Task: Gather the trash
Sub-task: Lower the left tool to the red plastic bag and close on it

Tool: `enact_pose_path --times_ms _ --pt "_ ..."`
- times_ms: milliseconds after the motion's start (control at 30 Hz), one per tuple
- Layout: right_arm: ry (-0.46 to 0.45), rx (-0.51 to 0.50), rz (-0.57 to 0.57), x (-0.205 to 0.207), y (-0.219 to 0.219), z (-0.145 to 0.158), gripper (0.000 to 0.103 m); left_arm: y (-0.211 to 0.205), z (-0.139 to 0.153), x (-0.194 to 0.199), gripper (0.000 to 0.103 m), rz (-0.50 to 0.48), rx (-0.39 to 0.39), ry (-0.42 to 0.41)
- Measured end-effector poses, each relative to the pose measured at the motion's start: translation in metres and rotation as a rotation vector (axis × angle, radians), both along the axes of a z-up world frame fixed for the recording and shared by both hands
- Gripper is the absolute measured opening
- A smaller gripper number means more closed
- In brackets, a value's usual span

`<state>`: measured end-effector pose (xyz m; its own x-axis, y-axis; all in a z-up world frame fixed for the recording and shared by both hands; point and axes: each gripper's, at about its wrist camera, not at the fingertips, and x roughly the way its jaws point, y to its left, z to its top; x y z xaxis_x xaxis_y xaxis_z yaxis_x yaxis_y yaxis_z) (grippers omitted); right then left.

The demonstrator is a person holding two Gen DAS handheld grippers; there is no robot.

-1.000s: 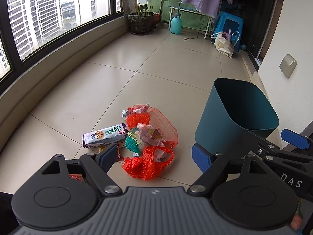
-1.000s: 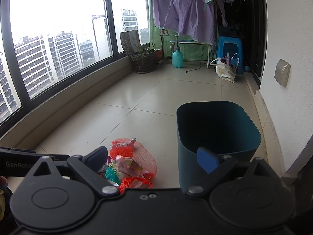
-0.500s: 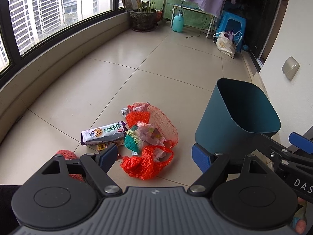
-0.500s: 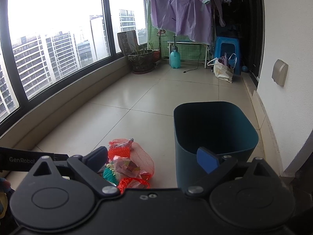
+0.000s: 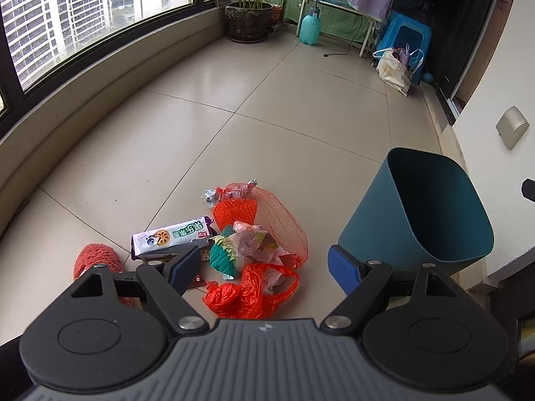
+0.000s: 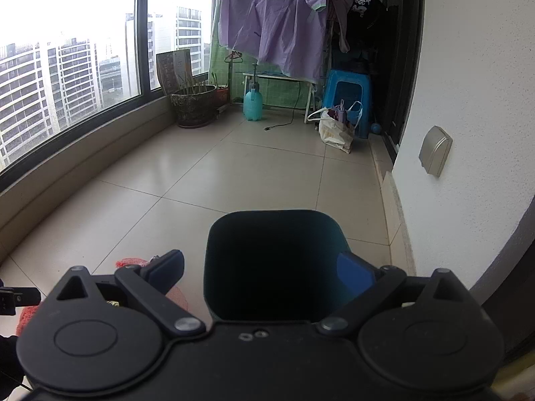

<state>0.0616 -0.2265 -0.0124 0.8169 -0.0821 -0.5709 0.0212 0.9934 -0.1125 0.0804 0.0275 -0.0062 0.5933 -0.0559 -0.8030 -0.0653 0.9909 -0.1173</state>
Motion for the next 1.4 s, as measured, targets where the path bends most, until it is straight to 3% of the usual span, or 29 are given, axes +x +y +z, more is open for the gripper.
enact_pose_path --times_ms 67,167,333,400,567,767,900,1100,1267,1400 --pt "0.028 -0.034 -0.018 0.027 -0.013 -0.003 0.098 0.003 0.0 0.015 0.083 0.006 -0.001 0.006" --pt "0.142 0.009 -0.054 0.071 -0.041 -0.022 0.098 0.005 -0.002 0.033 0.083 0.014 0.0 -0.001" --pt "0.303 0.053 -0.128 0.115 -0.08 -0.069 0.091 -0.007 -0.027 0.066 0.083 0.023 0.11 0.047" --pt "0.341 0.04 -0.175 0.126 -0.092 -0.085 0.087 -0.006 -0.046 0.085 0.083 0.055 0.131 0.107" --pt "0.386 0.093 -0.191 0.131 -0.107 -0.107 0.085 0.0 -0.097 0.132 0.083 0.104 0.087 0.238" --pt "0.431 0.171 -0.189 0.13 -0.114 -0.126 0.082 -0.003 -0.139 0.173 0.083 0.113 0.1 0.287" --pt "0.464 0.17 -0.147 0.136 -0.112 -0.136 0.079 -0.02 -0.172 0.166 0.083 0.007 0.122 0.305" --pt "0.487 0.15 -0.12 0.144 -0.107 -0.144 0.076 -0.041 -0.242 0.132 0.083 -0.13 0.225 0.418" --pt "0.497 0.151 -0.115 0.146 -0.103 -0.143 0.074 -0.031 -0.297 0.118 0.083 -0.138 0.256 0.532" --pt "0.489 0.135 -0.111 0.148 -0.099 -0.14 0.073 -0.017 -0.324 0.113 0.083 -0.149 0.235 0.579"
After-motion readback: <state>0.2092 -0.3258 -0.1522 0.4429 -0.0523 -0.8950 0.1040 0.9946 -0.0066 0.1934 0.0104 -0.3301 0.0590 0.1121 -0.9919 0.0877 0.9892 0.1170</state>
